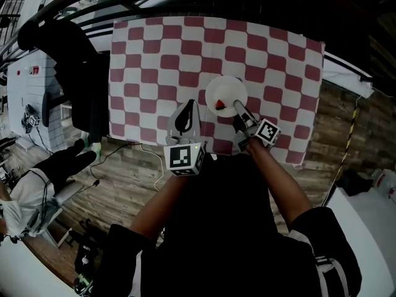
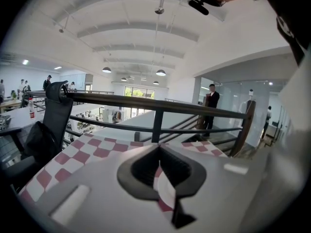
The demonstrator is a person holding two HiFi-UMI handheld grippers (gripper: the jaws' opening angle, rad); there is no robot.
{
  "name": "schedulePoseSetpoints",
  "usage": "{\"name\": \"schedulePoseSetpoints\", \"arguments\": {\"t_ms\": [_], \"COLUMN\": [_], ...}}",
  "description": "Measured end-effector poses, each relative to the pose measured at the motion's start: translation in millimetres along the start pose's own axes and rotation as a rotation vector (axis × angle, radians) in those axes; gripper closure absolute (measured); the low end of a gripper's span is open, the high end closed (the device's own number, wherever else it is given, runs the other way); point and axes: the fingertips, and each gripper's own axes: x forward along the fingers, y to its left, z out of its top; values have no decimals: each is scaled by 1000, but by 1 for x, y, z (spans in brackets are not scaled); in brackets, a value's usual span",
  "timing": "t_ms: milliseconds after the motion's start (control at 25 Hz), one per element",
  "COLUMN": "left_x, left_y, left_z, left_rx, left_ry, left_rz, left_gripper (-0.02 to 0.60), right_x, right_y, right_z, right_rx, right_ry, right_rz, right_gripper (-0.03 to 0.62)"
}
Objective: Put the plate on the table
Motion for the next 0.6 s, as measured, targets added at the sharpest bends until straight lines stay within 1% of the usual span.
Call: {"name": "schedulePoseSetpoints", "arguments": {"t_ms": [120, 240, 360, 600], "left_x": [3, 7, 10, 16], "left_y": [0, -1, 0, 0], "left_z": [-2, 0, 6, 9], "left_rx": [-9, -9, -5, -9], "left_ry": [9, 11, 1, -5], "left_rz": [-1, -4, -2, -10], "left_gripper": [572, 572, 572, 572], "right_x": [1, 0, 0, 1], "right_y": [-9, -19, -20, -29], "right_z": [0, -2, 0, -1], "right_rx": [8, 40, 30, 41], "right_ry": [14, 28, 38, 64], "right_rz": [-8, -32, -28, -61], "right_gripper": [577, 577, 577, 577]}}
